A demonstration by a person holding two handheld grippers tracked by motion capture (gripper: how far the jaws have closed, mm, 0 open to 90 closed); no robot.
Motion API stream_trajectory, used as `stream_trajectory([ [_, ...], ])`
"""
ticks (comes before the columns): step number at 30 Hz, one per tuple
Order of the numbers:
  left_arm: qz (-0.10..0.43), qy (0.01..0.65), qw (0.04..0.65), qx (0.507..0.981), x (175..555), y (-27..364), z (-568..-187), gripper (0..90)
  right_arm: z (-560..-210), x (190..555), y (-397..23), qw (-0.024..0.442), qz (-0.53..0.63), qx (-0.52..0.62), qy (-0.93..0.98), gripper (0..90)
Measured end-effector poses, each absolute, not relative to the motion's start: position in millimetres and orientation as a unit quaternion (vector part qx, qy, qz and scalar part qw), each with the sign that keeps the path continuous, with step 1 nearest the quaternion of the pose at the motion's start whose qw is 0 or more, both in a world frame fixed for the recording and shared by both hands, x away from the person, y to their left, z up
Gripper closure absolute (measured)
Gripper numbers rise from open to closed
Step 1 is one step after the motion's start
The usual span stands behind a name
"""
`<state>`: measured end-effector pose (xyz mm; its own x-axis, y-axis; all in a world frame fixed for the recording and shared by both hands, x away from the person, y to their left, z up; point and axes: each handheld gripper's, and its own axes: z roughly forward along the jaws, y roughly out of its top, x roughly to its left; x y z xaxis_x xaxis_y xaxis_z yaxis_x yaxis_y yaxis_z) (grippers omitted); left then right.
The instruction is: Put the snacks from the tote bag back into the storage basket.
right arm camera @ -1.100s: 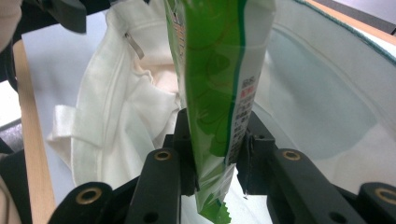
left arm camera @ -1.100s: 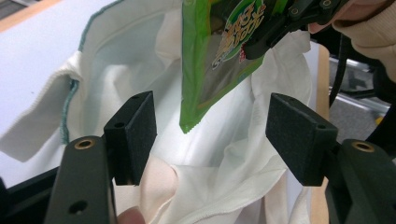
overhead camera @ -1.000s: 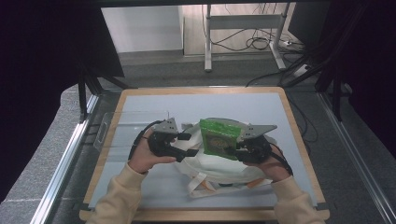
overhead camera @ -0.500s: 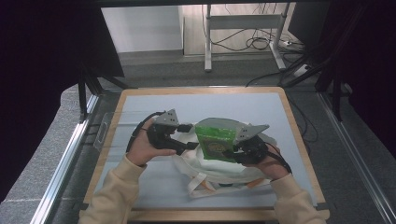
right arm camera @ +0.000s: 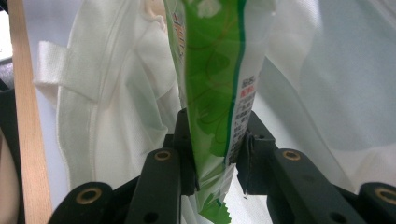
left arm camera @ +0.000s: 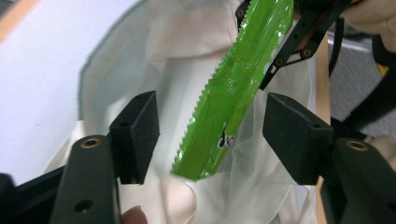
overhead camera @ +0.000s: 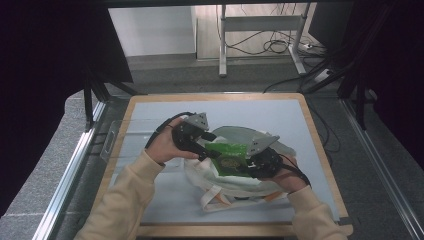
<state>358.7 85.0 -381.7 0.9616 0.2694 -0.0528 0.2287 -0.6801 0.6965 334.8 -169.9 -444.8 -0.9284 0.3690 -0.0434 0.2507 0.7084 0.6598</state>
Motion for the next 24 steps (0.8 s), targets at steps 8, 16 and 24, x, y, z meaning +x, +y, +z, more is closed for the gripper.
stream_trajectory([
  [8,0.002,0.115,0.340,0.933,362,74,-393,49.3,-443,333,-169,0.089,0.348,0.162,0.919,70.8],
  [16,0.003,0.103,0.325,0.940,362,70,-396,69.4,-443,334,-168,0.087,0.352,0.162,0.918,70.4],
  [24,0.012,0.087,0.323,0.942,361,69,-394,74.5,-442,334,-170,0.084,0.358,0.167,0.915,67.4],
])
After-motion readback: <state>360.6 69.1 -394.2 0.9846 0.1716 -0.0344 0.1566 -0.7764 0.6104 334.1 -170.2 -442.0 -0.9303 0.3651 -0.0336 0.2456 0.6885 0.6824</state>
